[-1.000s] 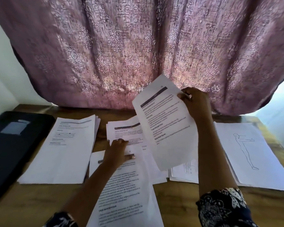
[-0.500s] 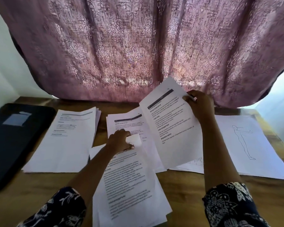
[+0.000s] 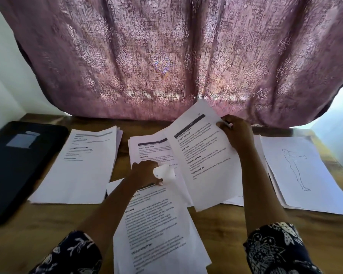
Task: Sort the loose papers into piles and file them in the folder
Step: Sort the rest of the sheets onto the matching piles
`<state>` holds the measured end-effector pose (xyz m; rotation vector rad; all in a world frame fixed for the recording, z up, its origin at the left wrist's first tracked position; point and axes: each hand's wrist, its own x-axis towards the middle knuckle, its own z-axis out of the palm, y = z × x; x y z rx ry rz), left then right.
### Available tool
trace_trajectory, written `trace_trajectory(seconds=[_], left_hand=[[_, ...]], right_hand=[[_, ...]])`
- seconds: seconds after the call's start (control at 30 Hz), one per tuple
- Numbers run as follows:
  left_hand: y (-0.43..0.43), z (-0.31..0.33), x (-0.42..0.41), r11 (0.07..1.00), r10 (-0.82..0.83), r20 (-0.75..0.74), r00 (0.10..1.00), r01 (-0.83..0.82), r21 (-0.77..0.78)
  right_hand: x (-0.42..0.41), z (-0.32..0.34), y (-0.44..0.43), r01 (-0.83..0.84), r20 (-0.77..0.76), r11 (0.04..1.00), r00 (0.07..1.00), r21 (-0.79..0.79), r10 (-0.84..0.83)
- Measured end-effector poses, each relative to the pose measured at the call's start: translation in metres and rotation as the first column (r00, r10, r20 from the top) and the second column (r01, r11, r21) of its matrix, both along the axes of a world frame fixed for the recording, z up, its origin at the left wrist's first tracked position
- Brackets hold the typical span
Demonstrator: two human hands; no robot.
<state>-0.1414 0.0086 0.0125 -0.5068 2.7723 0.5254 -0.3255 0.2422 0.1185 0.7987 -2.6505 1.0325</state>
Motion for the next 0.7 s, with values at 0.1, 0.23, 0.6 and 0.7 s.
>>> trace_trajectory(seconds=[0.1,0.23,0.6,0.7], left_hand=[[0.005,0.004,0.007,1.0,-0.004,-0.102,0.995,0.002,-0.023],[0.001,0.015,0.031,0.942,0.141,-0.263,0.955,-0.048,0.331],[-0.009,0.066,-0.006,0.926,0.272,-0.548,0.791,-0.06,0.374],[-0.007,0.051,-0.022,0.903,0.298,-0.441,0.847,-0.101,0.417]], right_hand=[[-0.001,-0.003,0.001,-0.014,0.051,1.0,0.999,-0.012,0.015],[-0.005,-0.01,0.003,-0.056,0.113,0.997,0.992,-0.049,0.061],[0.042,-0.061,-0.025,-0.113,0.702,0.978,0.683,-0.173,0.203],[0.065,-0.075,-0.031,-0.021,0.81,0.979,0.558,-0.204,0.181]])
